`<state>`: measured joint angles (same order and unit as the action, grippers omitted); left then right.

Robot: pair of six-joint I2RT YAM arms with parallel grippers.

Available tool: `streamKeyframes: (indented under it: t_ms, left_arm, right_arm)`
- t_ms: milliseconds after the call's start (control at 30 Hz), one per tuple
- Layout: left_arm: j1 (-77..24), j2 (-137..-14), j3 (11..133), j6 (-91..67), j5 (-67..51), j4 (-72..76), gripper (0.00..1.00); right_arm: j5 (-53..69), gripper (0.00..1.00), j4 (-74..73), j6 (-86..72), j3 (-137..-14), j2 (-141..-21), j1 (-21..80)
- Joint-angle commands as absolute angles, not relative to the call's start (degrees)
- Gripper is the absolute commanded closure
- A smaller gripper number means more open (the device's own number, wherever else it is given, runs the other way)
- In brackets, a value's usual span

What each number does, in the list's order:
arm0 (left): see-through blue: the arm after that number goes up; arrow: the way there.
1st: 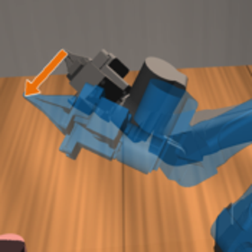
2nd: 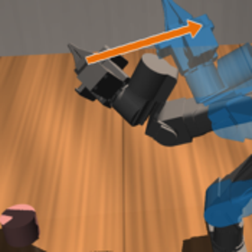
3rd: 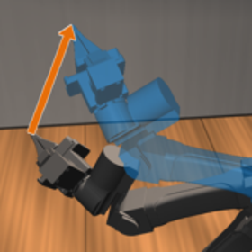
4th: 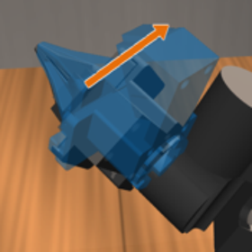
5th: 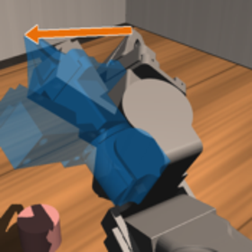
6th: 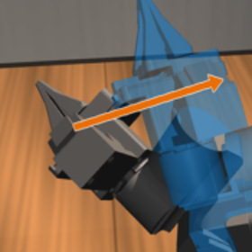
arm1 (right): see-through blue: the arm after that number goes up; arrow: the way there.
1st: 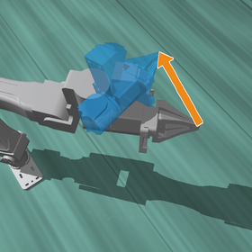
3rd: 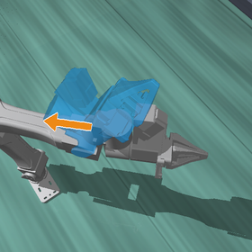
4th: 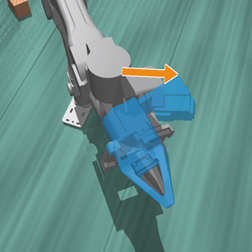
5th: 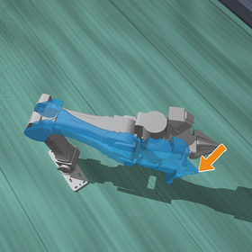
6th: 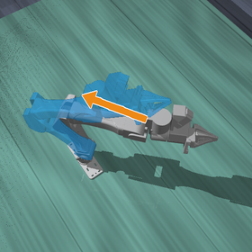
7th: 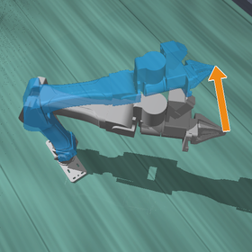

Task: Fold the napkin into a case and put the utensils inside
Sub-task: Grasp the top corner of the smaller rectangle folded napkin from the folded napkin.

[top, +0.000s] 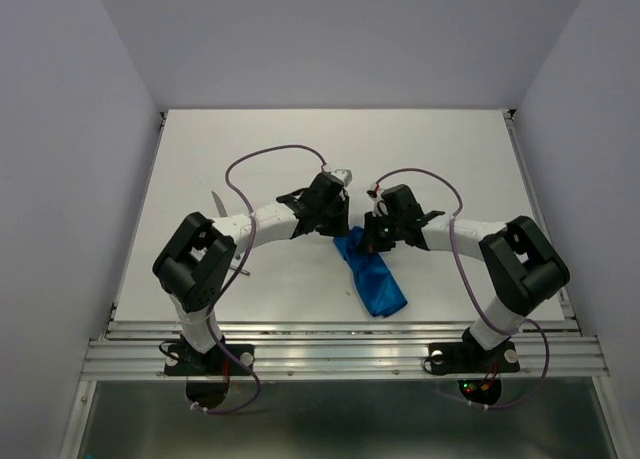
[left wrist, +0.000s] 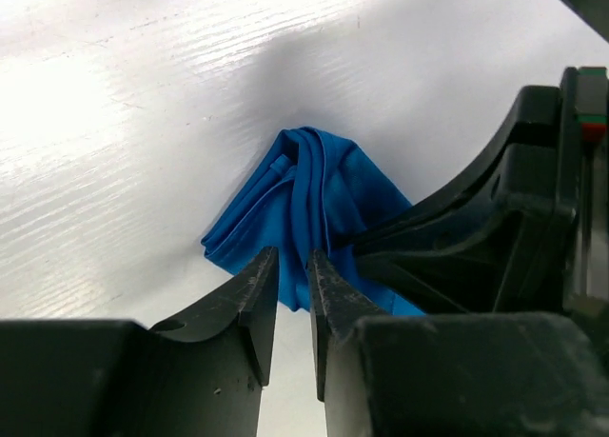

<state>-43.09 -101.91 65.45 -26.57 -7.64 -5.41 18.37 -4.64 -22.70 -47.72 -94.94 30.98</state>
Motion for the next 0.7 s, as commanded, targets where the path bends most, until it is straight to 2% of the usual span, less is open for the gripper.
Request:
streamKeyframes:
  t_ms: [0, 333, 667]
  left_arm:
    - [-44.3, -97.39, 63.02, -24.35, -3.43, -3.53, 0.7]
    - [-46.32, -95.63, 60.2, -20.48, -0.79, -4.65, 0.73]
    - [-46.41, -93.95, 58.89, -22.41, -0.62, -3.69, 0.66]
  right_arm:
    - [22.06, 0.99, -2.99, -23.12, -45.18, -94.48, 29.19]
    - [23.91, 0.99, -3.08, -22.41, -45.0, -94.66, 28.13]
    - [24.35, 0.99, -3.16, -22.24, -45.35, -95.01, 28.13]
